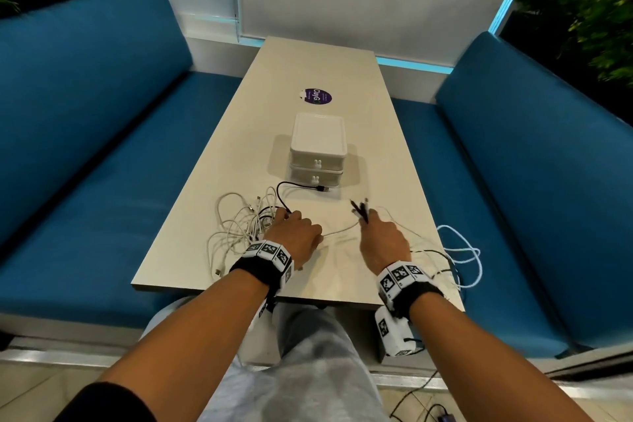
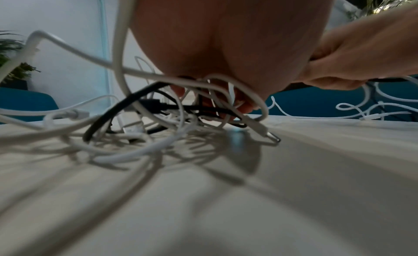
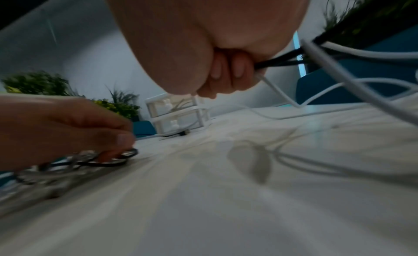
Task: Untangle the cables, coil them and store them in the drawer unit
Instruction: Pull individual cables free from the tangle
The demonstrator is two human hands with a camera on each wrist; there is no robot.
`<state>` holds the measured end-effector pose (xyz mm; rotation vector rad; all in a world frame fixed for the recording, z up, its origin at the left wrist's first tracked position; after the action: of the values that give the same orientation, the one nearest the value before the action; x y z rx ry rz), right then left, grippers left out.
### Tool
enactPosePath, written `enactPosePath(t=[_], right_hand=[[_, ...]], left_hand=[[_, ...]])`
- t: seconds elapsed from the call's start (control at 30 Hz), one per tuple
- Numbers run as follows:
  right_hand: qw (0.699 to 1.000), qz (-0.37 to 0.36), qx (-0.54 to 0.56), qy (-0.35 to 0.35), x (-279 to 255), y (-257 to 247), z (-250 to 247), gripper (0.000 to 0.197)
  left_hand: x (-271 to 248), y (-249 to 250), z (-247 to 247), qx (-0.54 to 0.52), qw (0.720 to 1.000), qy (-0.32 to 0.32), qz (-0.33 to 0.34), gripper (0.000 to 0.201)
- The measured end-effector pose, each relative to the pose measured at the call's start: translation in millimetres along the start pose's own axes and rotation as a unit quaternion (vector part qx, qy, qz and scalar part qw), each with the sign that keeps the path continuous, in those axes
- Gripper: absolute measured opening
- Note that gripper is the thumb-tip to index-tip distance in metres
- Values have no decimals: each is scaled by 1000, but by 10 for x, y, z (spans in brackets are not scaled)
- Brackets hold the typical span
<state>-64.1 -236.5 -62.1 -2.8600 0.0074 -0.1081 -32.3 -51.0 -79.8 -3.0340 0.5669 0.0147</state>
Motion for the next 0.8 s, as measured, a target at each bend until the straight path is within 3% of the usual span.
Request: enactPosePath(t=[0.17, 0.37, 0.5, 0.8], right_hand=[[988, -107, 86, -75, -25, -381, 232, 31], [982, -103, 112, -110, 56, -295, 265, 30], [985, -117, 38, -119, 29, -189, 224, 28], [992, 8, -97, -77, 25, 634, -165, 30]], left_hand=[[8, 86, -60, 3, 1000, -19, 20, 20], [-4, 31, 33, -23, 999, 15, 19, 17], [8, 19, 52, 2, 1000, 11, 26, 33], [-24, -186, 91, 33, 998, 9, 47, 29]])
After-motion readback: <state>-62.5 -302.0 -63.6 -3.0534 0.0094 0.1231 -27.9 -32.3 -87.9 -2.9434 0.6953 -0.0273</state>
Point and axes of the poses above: each hand's wrist, its own x-axis towards the middle knuckle, its own z-axis out of the palm, y = z × x, the point moved 2 cm from there along x, towards the middle knuckle, and after that the axes turned 10 degrees about -z, right-handed, at the moved point
